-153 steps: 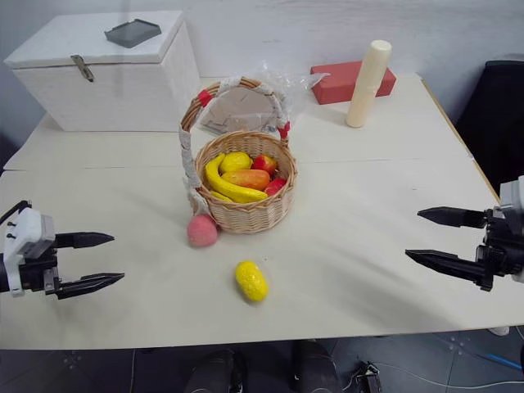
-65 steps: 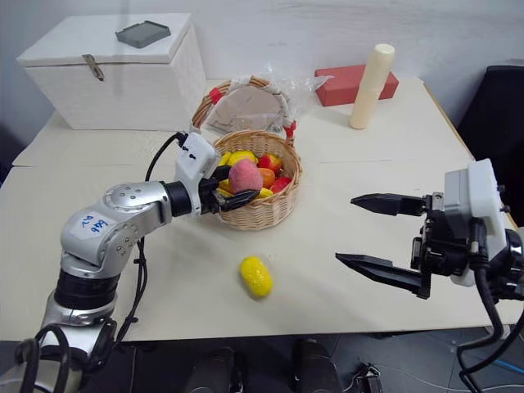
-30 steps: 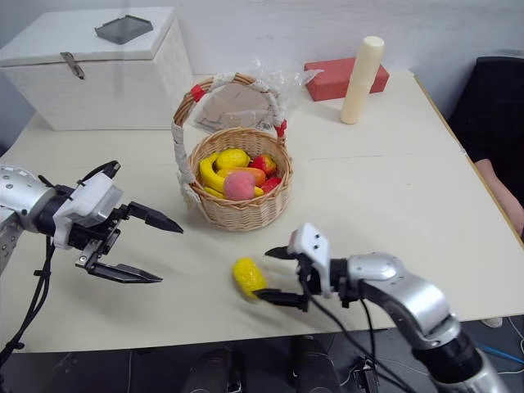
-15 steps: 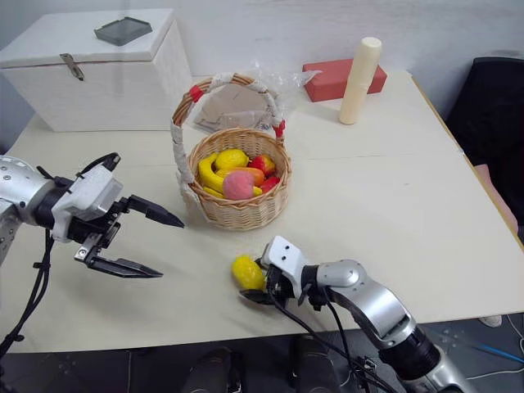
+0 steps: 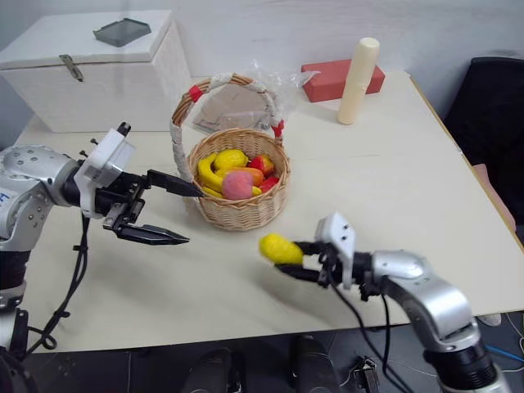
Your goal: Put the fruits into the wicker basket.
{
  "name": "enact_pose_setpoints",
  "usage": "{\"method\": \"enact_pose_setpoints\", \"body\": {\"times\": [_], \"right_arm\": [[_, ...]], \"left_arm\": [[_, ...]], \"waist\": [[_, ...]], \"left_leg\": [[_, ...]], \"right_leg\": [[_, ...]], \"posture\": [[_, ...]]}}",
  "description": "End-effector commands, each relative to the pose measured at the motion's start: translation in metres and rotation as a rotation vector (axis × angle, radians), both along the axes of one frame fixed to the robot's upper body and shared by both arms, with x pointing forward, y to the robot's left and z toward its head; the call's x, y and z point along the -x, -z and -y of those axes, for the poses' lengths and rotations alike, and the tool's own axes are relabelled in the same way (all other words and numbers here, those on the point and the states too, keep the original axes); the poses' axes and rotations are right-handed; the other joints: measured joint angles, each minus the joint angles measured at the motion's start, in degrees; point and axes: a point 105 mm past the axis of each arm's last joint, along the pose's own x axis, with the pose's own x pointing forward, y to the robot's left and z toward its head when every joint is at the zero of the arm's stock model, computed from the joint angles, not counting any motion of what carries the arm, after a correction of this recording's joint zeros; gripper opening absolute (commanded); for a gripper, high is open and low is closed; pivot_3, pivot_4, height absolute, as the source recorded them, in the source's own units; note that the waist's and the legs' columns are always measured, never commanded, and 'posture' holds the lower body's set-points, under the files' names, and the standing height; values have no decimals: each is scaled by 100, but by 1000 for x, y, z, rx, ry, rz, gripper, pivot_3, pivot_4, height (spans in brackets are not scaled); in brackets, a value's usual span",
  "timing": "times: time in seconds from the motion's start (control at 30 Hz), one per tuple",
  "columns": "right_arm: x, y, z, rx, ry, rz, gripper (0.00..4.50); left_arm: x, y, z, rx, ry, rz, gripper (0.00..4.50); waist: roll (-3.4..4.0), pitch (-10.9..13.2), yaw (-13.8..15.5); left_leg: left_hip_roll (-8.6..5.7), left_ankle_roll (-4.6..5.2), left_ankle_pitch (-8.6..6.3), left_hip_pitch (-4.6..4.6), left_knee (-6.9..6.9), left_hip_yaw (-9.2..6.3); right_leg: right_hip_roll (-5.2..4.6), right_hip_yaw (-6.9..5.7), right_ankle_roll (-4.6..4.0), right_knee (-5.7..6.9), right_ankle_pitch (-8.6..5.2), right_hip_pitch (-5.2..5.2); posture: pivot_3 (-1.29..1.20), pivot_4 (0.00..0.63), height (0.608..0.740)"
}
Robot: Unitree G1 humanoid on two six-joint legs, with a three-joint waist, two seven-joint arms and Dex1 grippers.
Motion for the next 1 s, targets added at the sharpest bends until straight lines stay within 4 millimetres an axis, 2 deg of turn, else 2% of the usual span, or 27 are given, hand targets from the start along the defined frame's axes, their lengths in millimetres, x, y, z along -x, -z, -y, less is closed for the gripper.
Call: {"method": "enact_pose_setpoints", "body": {"times": [0.03, 0.13, 0.27, 0.37, 0.43, 0.53, 0.63, 0.7, 0.8, 0.9, 1.0], "right_arm": [[-28, -46, 3, -46, 52, 102, 1764], [-56, -73, -10, -42, 71, 151, 1764], [-99, -89, -41, 67, 124, 215, 1764], [-115, -96, -67, 57, 107, 194, 1764], [-121, -100, -78, 61, 106, 210, 2504], [-127, -106, -85, 53, 122, 239, 3352], [-124, -110, -81, 40, 122, 247, 4487], [-119, -113, -75, 27, 120, 240, 4487], [-99, -120, -51, -16, 120, 214, 4487], [-86, -118, -31, -10, 152, 198, 4487], [-87, -115, -18, -20, 219, 186, 4487]], "left_arm": [[9, -14, 4, 34, 2, 50, 4500], [11, -12, 2, 38, -24, 57, 4500], [16, -12, 1, 43, -50, 73, 4500], [22, -13, 2, 37, -55, 84, 4500], [22, -14, 2, 38, -70, 97, 4500], [18, -15, 1, 42, -91, 115, 4500], [16, -14, 1, 39, -98, 126, 4500], [16, -14, 1, 39, -99, 130, 4500], [12, -17, 0, 51, -110, 145, 4500], [9, -20, 0, 59, -118, 157, 4500], [6, -23, 0, 67, -124, 170, 4500]], "waist": [[-1, 1, -60], [1, 2, -125], [2, 3, -150], [2, 3, -178], [2, 3, -173], [2, 3, -123], [2, 3, -92], [2, 3, -95], [2, 3, -71], [2, 3, -78], [2, 3, -114]], "left_leg": [[0, -1, 2, 2, 0, 1], [1, -12, 8, 11, -4, -2], [8, -27, 12, 8, -6, -19], [9, -29, 11, 4, -8, -18], [10, -28, 11, -5, -9, -19], [9, -25, 9, -17, -9, -26], [9, -19, 6, -23, -8, -27], [8, -17, 5, -24, -8, -26], [10, -18, 5, -27, -8, -32], [8, -18, 5, -33, -7, -39], [4, -19, 5, -29, -6, -36]], "right_leg": [[0, 3, 0, 5, 0, 0], [1, 17, -10, 25, -6, -6], [2, 40, -29, 35, -16, -13], [2, 46, -30, 33, -17, -18], [1, 45, -29, 36, -17, -21], [-3, 38, -24, 37, -14, -21], [-8, 38, -16, 30, -10, -20], [-9, 39, -12, 27, -7, -20], [-8, 33, -12, 27, -7, -20], [-8, 24, -12, 23, -8, -19], [-6, 24, -12, 21, -7, -19]], "posture": [[0, 150, 740], [0, 150, 740], [0, 150, 740], [0, 150, 740], [0, 150, 740], [0, 150, 740], [0, 150, 740], [0, 150, 740], [0, 150, 740], [0, 150, 740], [0, 150, 740]]}}
